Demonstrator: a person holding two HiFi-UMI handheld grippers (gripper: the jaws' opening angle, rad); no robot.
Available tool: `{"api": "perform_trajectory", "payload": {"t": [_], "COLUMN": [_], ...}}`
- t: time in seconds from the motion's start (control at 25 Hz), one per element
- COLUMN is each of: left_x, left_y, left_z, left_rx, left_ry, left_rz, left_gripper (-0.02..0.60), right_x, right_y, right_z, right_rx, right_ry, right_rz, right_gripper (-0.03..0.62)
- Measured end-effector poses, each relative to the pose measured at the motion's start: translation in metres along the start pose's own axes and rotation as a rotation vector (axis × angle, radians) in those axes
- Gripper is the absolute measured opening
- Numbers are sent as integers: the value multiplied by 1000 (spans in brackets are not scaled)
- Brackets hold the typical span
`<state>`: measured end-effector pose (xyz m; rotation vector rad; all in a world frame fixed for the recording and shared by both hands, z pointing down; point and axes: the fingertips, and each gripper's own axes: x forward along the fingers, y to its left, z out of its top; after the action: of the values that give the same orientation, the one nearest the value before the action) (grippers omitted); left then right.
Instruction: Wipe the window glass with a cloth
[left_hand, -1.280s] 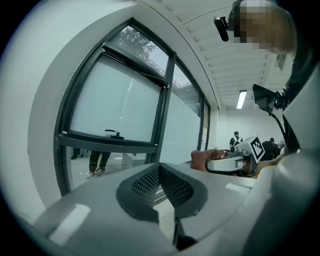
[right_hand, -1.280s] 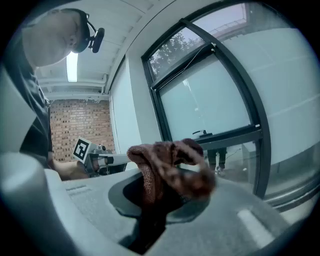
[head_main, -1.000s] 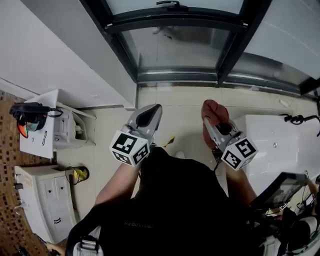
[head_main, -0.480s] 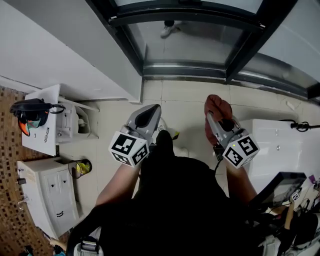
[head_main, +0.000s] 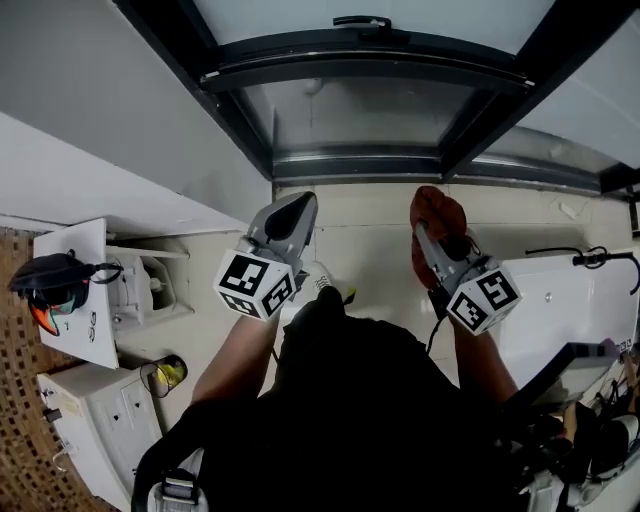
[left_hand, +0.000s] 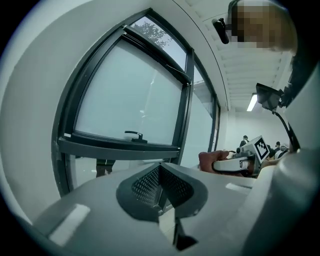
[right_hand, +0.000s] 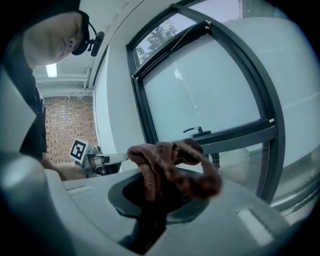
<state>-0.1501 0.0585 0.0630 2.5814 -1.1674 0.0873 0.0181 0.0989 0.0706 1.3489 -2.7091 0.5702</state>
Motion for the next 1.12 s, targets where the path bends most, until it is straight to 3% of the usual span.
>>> {"api": "perform_trajectory", "payload": {"t": [0.32,0.52,0.8,1.0,1.12], "left_x": [56,88,126,167,195], "left_y": [83,103,110,114,115], "left_z": [17,8,-4,-8,-17], "left_rx": [23,-27,-31,-6,-18], "left_ry": [17,17,25,35,13], "left_rz": [-108,-120,-82,37,84], "left_gripper": [17,17,17,17,17], "right_x": [78,98,113,127,134], "right_y": [-13,-33,-72,-130,-166], "right_z": [11,9,10,0,-11], "right_rx": [11,-2,5,35,-21], "right_ry": [13,54,63,100,94], "right_rz": [-110,-135,-119,-45,-14], "right_gripper": [48,48,48,48,48]}}
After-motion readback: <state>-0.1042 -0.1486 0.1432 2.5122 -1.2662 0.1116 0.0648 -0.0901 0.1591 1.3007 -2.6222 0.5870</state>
